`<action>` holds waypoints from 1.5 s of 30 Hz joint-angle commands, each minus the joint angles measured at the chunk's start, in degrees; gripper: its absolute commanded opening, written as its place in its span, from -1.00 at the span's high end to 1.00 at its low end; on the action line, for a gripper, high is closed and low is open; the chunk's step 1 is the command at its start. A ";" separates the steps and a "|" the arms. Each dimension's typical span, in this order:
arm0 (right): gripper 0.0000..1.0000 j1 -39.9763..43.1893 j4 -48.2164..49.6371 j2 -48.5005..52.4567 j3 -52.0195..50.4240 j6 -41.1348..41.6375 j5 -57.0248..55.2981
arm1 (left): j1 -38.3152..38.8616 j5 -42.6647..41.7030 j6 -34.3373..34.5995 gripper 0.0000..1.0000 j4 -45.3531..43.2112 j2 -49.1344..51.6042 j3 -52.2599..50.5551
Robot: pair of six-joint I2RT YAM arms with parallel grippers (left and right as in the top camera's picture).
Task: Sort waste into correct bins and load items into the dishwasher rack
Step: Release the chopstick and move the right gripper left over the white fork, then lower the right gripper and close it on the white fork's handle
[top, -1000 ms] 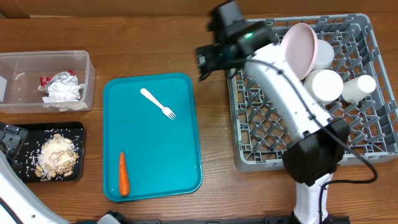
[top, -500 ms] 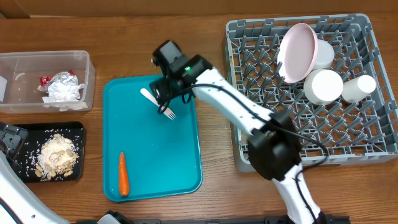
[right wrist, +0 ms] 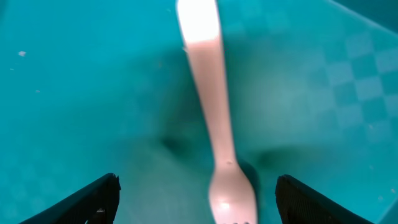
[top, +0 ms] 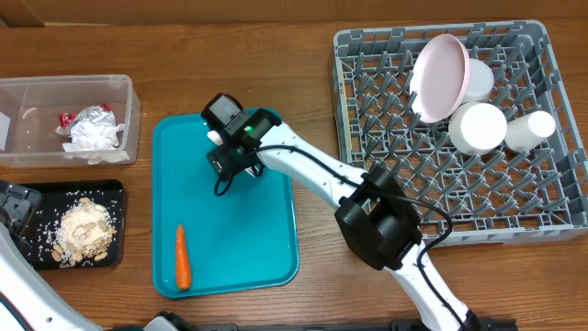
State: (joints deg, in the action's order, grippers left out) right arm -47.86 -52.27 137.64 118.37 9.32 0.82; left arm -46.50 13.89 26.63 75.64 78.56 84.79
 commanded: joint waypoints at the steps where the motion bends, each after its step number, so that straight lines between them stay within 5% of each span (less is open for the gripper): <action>1: -0.67 -0.37 1.05 2.45 -0.31 -0.15 -1.25 | -0.07 -0.24 0.59 -1.00 0.00 0.20 1.18; 10: -0.61 -0.39 0.33 4.52 -0.35 -0.15 -4.28 | -0.07 -0.24 0.59 -1.00 0.00 0.20 1.18; 19: 0.18 -0.79 -4.39 4.50 -0.33 -0.09 -4.15 | -0.07 -0.24 0.59 -1.00 0.00 0.20 1.18; 22: 0.25 -0.79 -5.38 4.48 -0.33 -0.11 -4.15 | -0.07 -0.24 0.59 -1.00 0.00 0.20 1.18; 26: 0.67 -0.79 -6.62 4.46 -0.24 -0.09 -4.13 | -0.07 -0.24 0.59 -1.00 0.00 0.20 1.18; 32: 0.91 -0.76 -8.79 4.44 0.98 -0.11 -0.04 | -0.07 -0.24 0.59 -1.00 0.00 0.20 1.18; 45: 0.92 -0.76 -16.85 0.48 5.51 -0.11 2.19 | -0.07 -0.24 0.59 -1.00 0.00 0.20 1.18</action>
State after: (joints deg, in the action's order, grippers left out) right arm -48.42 -68.18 140.64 122.17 8.99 1.58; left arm -46.50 13.89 26.63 75.64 78.56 84.79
